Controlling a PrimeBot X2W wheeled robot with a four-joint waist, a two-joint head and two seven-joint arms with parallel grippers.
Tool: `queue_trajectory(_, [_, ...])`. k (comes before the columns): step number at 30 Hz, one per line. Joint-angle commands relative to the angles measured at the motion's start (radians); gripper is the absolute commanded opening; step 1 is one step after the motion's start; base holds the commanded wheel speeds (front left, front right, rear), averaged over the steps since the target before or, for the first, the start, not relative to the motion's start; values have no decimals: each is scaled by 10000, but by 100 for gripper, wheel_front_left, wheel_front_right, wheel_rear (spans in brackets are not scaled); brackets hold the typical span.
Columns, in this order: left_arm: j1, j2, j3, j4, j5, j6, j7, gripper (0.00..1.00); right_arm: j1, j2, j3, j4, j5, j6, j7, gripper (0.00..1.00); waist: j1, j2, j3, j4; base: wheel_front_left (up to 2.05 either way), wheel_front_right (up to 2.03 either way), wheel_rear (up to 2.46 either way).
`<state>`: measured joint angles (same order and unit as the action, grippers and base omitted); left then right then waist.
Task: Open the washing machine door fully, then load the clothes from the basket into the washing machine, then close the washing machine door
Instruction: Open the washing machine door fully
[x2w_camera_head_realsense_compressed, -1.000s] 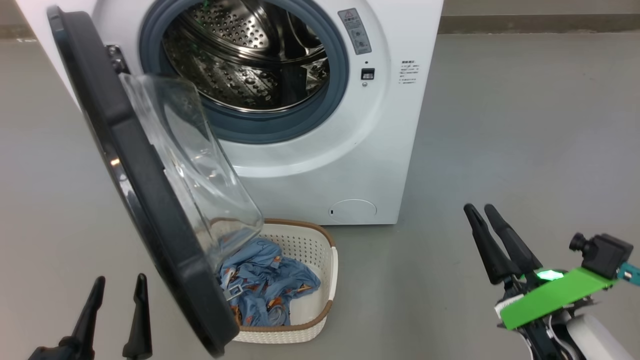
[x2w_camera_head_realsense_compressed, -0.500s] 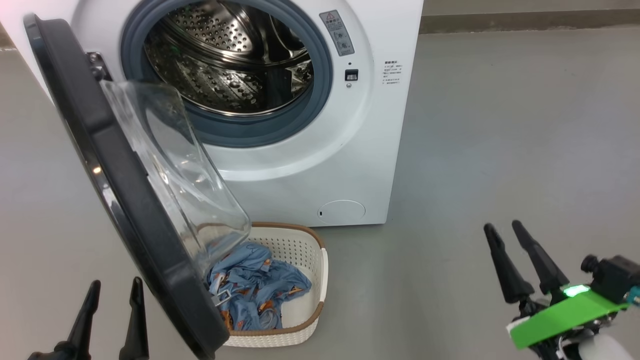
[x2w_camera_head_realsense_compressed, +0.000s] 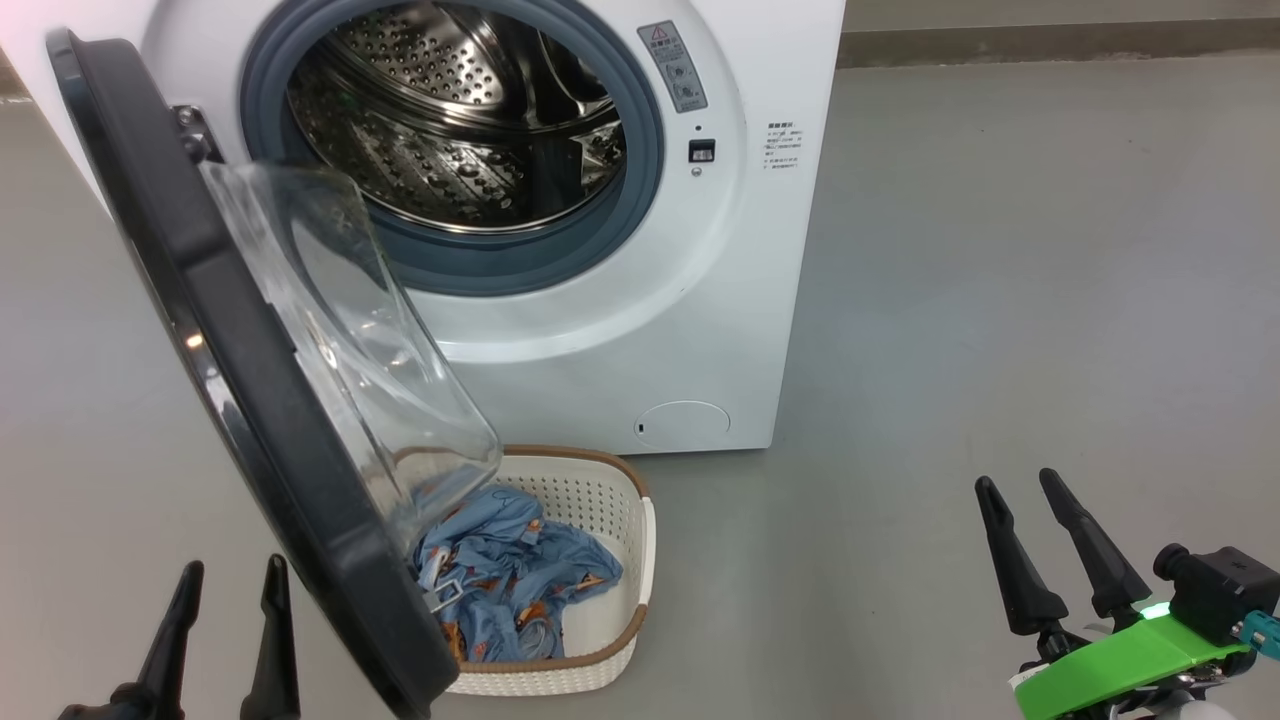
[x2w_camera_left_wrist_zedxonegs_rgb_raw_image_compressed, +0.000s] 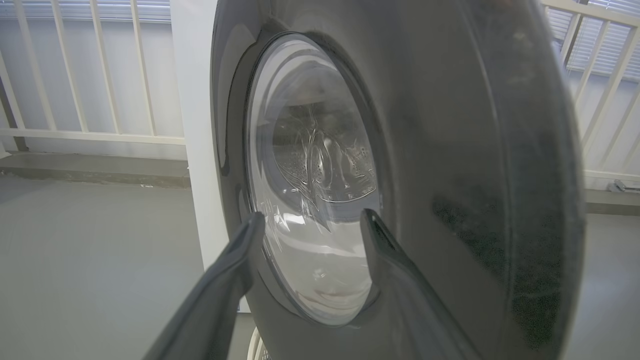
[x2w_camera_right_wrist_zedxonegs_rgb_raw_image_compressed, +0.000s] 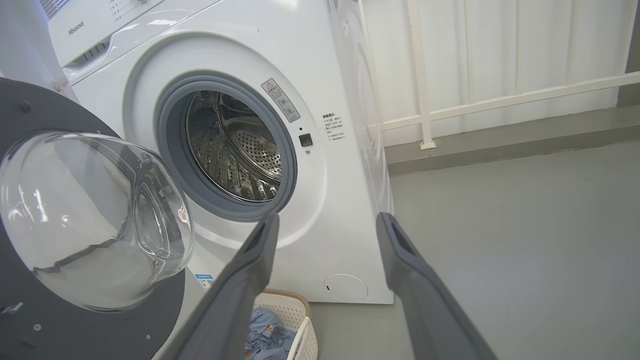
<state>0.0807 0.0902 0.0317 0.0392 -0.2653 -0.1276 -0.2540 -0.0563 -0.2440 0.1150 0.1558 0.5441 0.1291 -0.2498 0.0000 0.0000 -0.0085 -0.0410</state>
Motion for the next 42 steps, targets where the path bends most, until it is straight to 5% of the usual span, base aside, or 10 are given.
queue_trajectory(1, [-126, 101, 331, -221, 154, -31, -78, 100, -45, -100, 163, -276, -149, 16, -119, 100, 0, 0, -9, 3, 0, 0, 0])
queue_trajectory(42, [-310, 89, 336, -257, 213, -31, -78, 100, -300, -142, -36, 83, -834, 16, -120, 100, 0, 0, 73, 115, 0, 0, 0])
